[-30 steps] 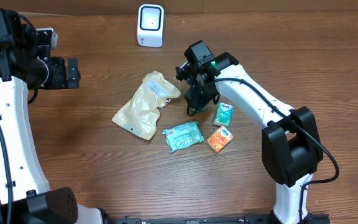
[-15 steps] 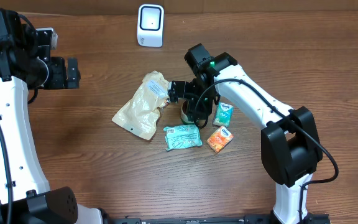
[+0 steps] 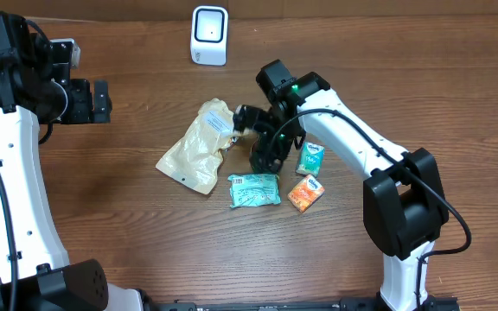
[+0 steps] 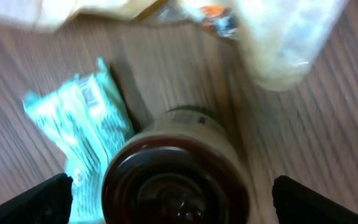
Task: Scan the item barcode
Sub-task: 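Lower the right gripper over the brown-lidded jar and grasp it, then lift the jar with the right gripper and turn it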
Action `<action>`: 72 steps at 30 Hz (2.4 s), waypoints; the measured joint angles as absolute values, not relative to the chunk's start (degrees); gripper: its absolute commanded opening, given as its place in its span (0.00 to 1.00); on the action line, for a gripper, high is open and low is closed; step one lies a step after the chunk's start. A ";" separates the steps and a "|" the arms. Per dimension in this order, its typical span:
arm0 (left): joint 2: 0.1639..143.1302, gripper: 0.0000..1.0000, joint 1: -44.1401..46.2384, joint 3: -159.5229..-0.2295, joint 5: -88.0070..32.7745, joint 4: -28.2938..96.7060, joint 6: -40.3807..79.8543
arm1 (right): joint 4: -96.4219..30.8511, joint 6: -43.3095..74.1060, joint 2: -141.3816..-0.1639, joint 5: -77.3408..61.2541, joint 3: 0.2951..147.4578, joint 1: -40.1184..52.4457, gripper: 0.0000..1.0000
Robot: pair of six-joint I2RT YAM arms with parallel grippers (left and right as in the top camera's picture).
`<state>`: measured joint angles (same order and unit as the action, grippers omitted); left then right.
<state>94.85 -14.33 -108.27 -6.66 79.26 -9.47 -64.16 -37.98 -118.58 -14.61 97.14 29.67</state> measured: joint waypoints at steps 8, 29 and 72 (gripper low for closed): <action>94.85 1.00 -14.33 -108.27 -6.68 79.26 -9.47 | -68.64 -0.67 -118.56 -14.76 101.47 29.69 1.00; 94.85 0.99 -14.33 -108.25 -6.66 79.26 -9.47 | -67.20 30.96 -119.39 0.08 98.37 34.17 0.75; 94.85 1.00 -14.33 -108.25 -6.68 79.26 -9.50 | -72.18 -42.35 -120.62 -7.25 107.20 34.02 1.00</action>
